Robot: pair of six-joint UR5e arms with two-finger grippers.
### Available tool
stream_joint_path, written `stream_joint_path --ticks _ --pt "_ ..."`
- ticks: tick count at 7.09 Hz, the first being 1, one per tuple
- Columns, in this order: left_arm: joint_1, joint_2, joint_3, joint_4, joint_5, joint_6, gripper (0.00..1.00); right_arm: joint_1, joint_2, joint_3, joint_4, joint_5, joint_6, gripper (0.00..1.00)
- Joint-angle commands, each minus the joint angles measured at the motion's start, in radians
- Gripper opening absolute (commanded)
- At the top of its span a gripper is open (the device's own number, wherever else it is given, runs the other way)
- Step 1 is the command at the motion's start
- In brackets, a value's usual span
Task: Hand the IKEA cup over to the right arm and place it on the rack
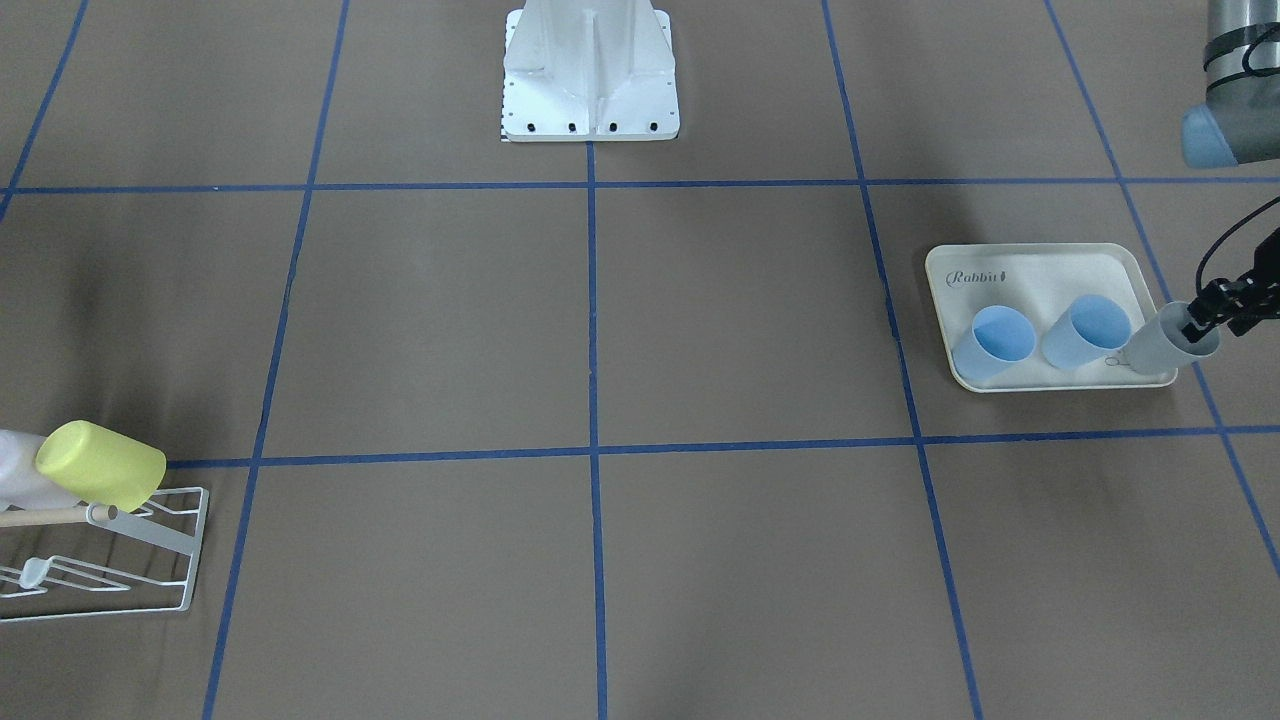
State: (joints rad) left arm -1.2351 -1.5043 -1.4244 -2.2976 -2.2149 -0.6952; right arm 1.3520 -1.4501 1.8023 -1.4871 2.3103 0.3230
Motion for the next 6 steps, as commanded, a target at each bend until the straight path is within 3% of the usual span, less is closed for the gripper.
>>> stream_joint_path --ticks 1,3,6 --pt "0.008 -0.004 0.001 0.003 -0.003 0.005 0.0 -0.002 0.008 -0.003 0.001 0.0 0.002 0.99" --pt "-0.018 -0.005 -0.002 0.003 -0.179 0.011 0.0 -0.008 0.013 -0.001 0.002 0.0 0.005 0.99" --pt "-0.062 0.006 -0.057 0.004 -0.19 0.013 0.0 -0.036 0.023 -0.004 0.007 -0.011 0.008 0.99"
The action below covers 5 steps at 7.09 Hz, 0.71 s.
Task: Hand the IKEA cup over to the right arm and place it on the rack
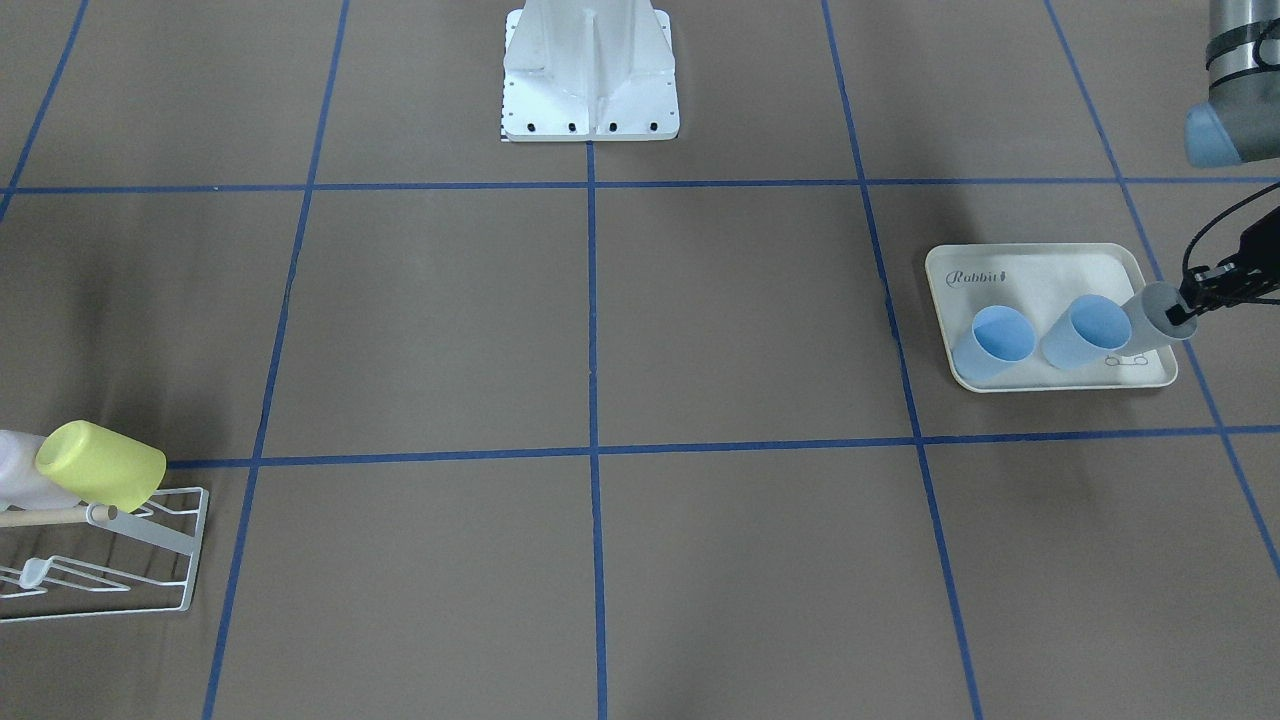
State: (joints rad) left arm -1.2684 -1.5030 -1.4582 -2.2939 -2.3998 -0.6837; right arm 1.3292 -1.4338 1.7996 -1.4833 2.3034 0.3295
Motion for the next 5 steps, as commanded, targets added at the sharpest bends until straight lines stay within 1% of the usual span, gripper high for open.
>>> stream_joint_path --ticks 1,2,3,4,5 --pt "-0.06 0.007 -0.072 0.004 -0.006 0.0 0.0 -0.018 0.028 0.0 0.003 -0.002 0.017 0.99" --pt "-0.072 0.023 -0.13 0.058 -0.006 0.0 0.0 -0.033 0.05 0.004 0.006 -0.001 0.11 0.99" --pt "-0.098 0.029 -0.228 0.164 -0.006 -0.005 0.0 -0.054 0.071 0.007 0.029 -0.002 0.19 0.99" --pt "-0.101 0.035 -0.348 0.292 -0.002 -0.017 0.0 -0.064 0.072 0.009 0.082 0.001 0.244 0.99" --pt "-0.098 0.033 -0.451 0.406 -0.002 -0.033 0.0 -0.085 0.072 0.018 0.147 0.008 0.346 0.99"
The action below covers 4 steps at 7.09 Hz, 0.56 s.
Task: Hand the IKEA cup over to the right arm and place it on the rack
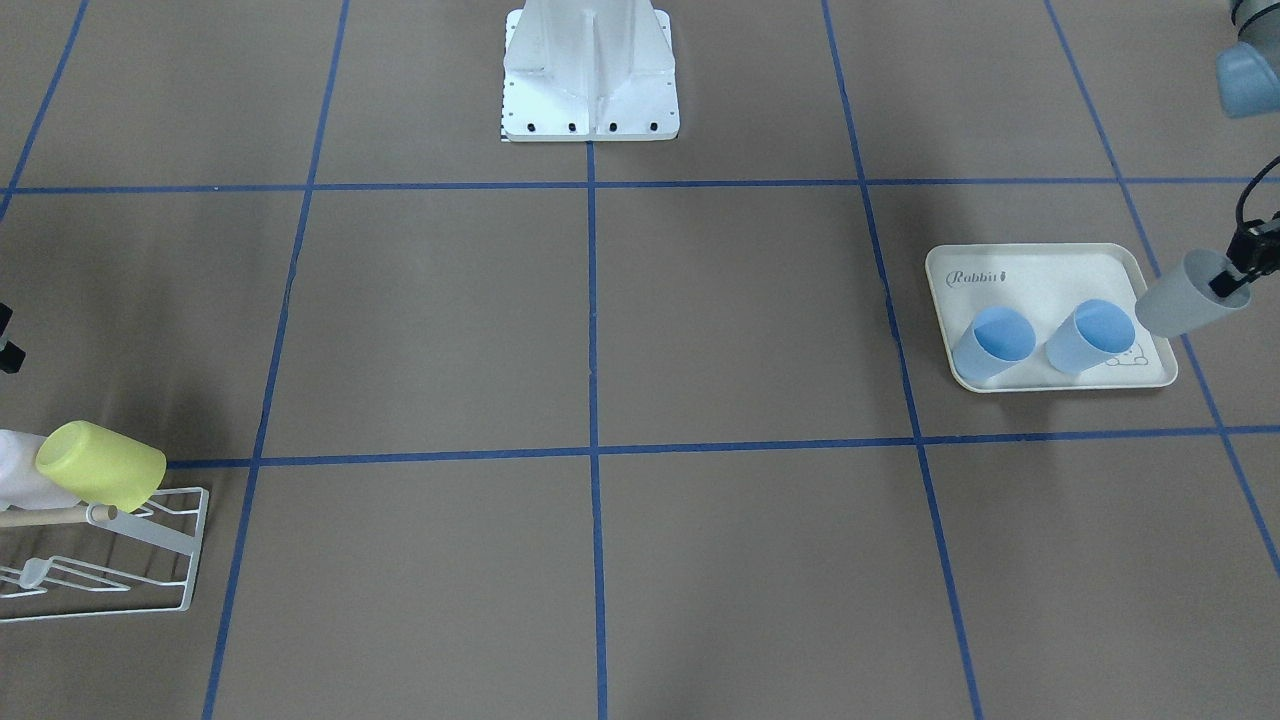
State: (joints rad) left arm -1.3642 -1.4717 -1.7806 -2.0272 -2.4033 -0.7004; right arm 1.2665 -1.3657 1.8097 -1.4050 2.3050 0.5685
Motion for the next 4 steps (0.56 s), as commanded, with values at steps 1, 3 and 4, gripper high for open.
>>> stream_joint_path --ticks 1,3,4 --pt "0.004 -0.005 -0.181 0.15 -0.005 -0.134 0.0 -0.069 0.004 0.017 0.152 0.005 0.245 0.99" --pt "0.023 -0.042 -0.229 0.081 -0.07 -0.331 0.0 -0.148 0.0 0.014 0.387 0.002 0.539 0.99" --pt "0.048 -0.062 -0.22 0.006 -0.147 -0.42 0.0 -0.194 0.004 0.014 0.511 0.001 0.68 0.99"
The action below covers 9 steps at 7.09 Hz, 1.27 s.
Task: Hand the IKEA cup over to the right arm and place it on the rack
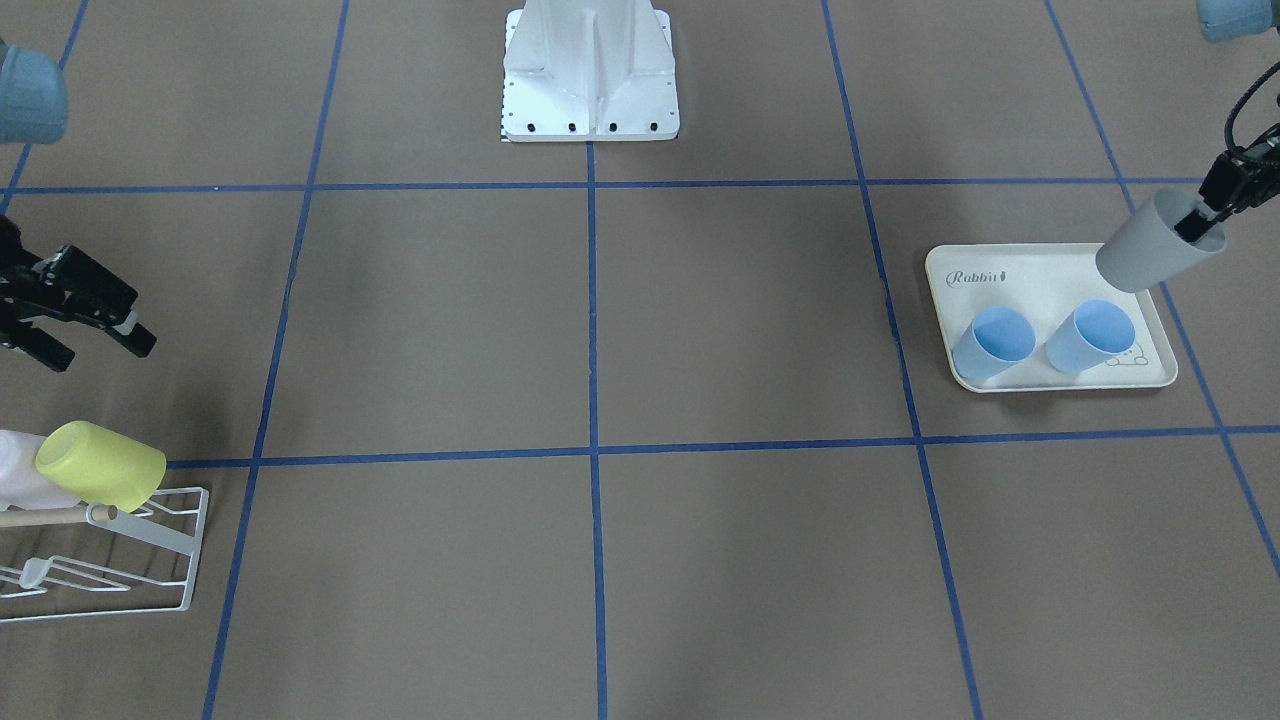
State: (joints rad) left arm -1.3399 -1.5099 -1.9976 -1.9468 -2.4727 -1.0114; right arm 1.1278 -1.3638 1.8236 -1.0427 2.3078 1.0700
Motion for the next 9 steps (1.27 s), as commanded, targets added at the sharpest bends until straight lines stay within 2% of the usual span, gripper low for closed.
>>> stream_joint_path --ticks 1,2,3,4,6,7,8,9 --pt "0.069 -0.095 0.002 -0.13 -0.081 -0.26 0.0 -0.09 0.002 -0.001 0.276 -0.004 0.312 0.99" --pt "0.138 -0.192 0.019 -0.191 -0.072 -0.447 0.0 -0.118 0.003 -0.003 0.399 -0.01 0.434 0.99" --pt "0.183 -0.261 0.067 -0.287 -0.066 -0.552 0.0 -0.159 0.015 -0.003 0.488 -0.043 0.529 0.99" --pt "0.245 -0.298 0.115 -0.445 0.01 -0.654 0.0 -0.228 0.044 0.0 0.563 -0.126 0.626 0.99" --pt "0.515 -0.34 0.152 -0.761 0.304 -0.927 0.0 -0.348 0.061 -0.003 0.749 -0.302 0.766 0.99" --pt "0.557 -0.392 0.207 -0.887 0.375 -1.013 0.0 -0.367 0.068 -0.006 0.823 -0.324 0.792 0.98" --pt "0.594 -0.456 0.285 -1.057 0.453 -1.164 0.0 -0.367 0.086 -0.001 0.842 -0.324 0.817 0.98" --pt "0.658 -0.475 0.354 -1.253 0.565 -1.263 0.0 -0.37 0.106 0.002 0.843 -0.324 0.827 0.98"
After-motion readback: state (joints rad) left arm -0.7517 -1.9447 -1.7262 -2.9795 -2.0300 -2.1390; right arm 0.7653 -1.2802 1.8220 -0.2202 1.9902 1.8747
